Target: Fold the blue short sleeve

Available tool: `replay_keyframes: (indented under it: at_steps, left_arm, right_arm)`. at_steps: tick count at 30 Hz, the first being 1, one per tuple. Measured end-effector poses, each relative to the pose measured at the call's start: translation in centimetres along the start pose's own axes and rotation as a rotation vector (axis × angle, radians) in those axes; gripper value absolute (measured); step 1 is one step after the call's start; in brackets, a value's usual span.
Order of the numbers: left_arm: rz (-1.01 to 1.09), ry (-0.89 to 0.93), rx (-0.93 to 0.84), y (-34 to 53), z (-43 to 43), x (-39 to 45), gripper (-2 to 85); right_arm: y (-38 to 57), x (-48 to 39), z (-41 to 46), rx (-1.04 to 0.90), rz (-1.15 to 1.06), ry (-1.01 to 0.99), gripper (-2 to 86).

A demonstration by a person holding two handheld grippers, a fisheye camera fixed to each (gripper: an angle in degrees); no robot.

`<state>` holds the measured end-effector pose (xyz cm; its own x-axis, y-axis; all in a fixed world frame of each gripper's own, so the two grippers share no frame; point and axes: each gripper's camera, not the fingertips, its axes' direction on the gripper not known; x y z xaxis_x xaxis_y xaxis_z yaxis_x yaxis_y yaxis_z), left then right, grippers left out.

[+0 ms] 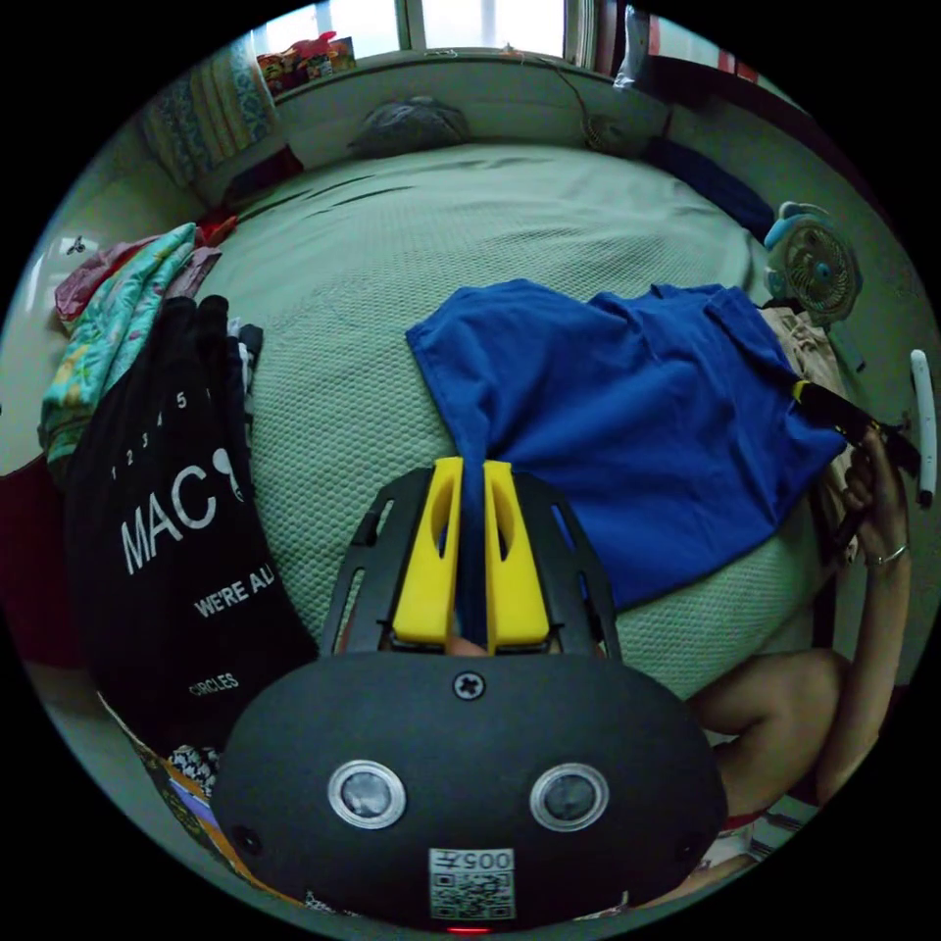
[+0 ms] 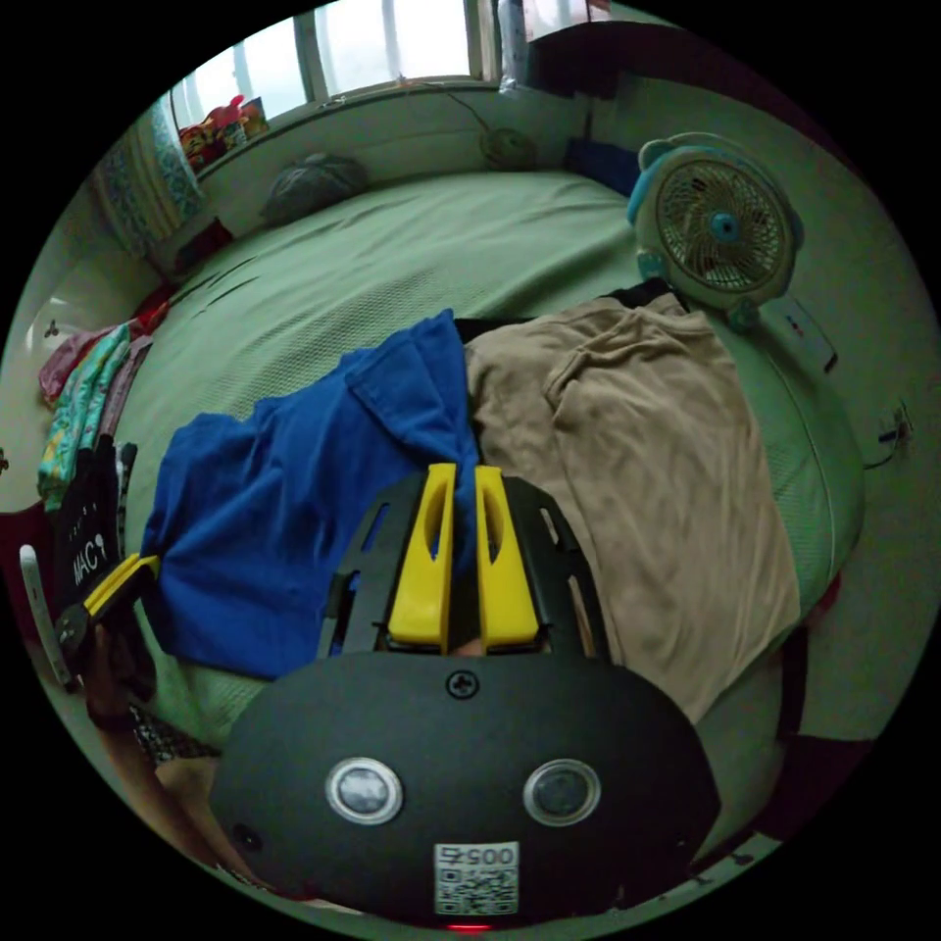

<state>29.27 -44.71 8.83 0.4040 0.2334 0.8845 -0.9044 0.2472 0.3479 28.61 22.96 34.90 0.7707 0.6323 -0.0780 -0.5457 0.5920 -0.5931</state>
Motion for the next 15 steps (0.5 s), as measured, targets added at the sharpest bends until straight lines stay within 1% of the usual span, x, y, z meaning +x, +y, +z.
replay_keyframes:
  at_steps: [7,10,13,15]
  left_arm:
    - [-0.111,-0.056,0.01,0.7,-1.9,-3.3,5.0]
    - [-0.154,-0.097,0.014,1.0,-2.7,-4.5,5.1]
    - [-0.155,-0.089,0.007,1.1,-3.0,-4.8,5.5]
    - [-0.153,-0.073,0.003,1.0,-3.3,-4.8,5.7]
  right_arm:
    - [0.1,-3.5,0.3,-0.003,-0.137,-0.109,-0.6]
    - [0.2,-4.5,0.7,-0.021,-0.19,-0.092,-0.6]
    - [0.1,-4.2,1.3,-0.058,-0.172,-0.046,-0.4]
    - [0.0,-3.4,1.7,-0.084,-0.134,-0.053,0.1]
